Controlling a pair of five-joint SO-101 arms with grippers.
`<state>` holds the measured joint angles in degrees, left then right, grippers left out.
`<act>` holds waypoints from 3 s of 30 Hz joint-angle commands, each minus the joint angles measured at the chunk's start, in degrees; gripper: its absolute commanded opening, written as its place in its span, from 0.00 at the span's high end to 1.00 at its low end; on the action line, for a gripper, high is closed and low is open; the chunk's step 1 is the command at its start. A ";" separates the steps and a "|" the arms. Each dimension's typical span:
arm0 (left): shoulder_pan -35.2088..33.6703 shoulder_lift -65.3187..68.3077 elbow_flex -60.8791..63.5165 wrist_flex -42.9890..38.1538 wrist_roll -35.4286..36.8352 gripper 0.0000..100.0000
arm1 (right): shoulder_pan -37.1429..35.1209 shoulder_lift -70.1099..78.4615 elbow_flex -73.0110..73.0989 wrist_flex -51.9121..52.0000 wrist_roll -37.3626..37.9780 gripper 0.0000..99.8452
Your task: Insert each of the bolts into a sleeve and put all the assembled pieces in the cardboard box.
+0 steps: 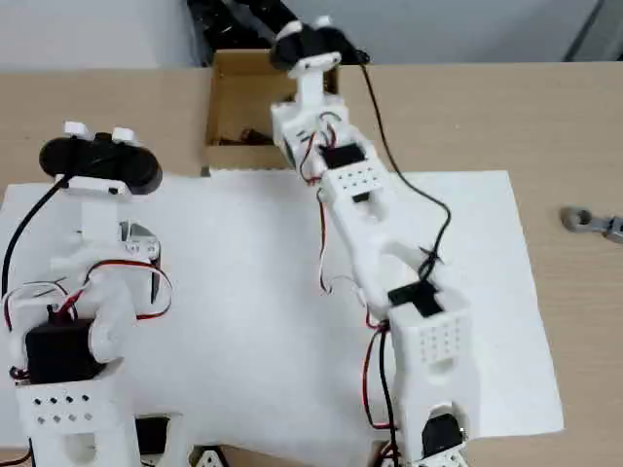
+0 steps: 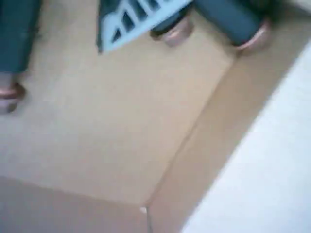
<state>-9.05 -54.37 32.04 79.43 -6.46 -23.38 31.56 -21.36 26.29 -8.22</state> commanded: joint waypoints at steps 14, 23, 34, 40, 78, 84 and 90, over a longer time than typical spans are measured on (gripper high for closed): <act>-0.35 -14.42 9.54 -0.18 -0.26 0.99 | -0.48 -29.23 -2.20 35.38 -7.12 0.99; -0.35 -34.37 22.81 -2.29 -0.53 0.99 | -0.22 -46.37 -2.20 52.18 -7.03 0.99; -0.35 -38.77 27.21 -3.78 -5.10 0.99 | -0.13 -68.18 -2.11 68.18 -6.95 0.99; -0.35 -38.86 29.76 -3.96 -5.27 0.99 | -0.04 -83.21 10.02 68.35 -6.95 0.99; -14.68 -38.86 52.62 -16.79 3.43 0.99 | 11.74 -135.69 89.76 51.21 15.03 1.00; -14.68 -38.86 55.34 -17.05 3.52 0.99 | 13.85 -135.69 94.42 47.52 15.38 1.00; -14.77 -38.86 57.27 -17.05 3.52 0.99 | 21.93 -135.69 103.38 43.56 15.03 1.00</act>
<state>-23.91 -92.62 89.54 63.69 -3.30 -4.48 -103.65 80.09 71.82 6.55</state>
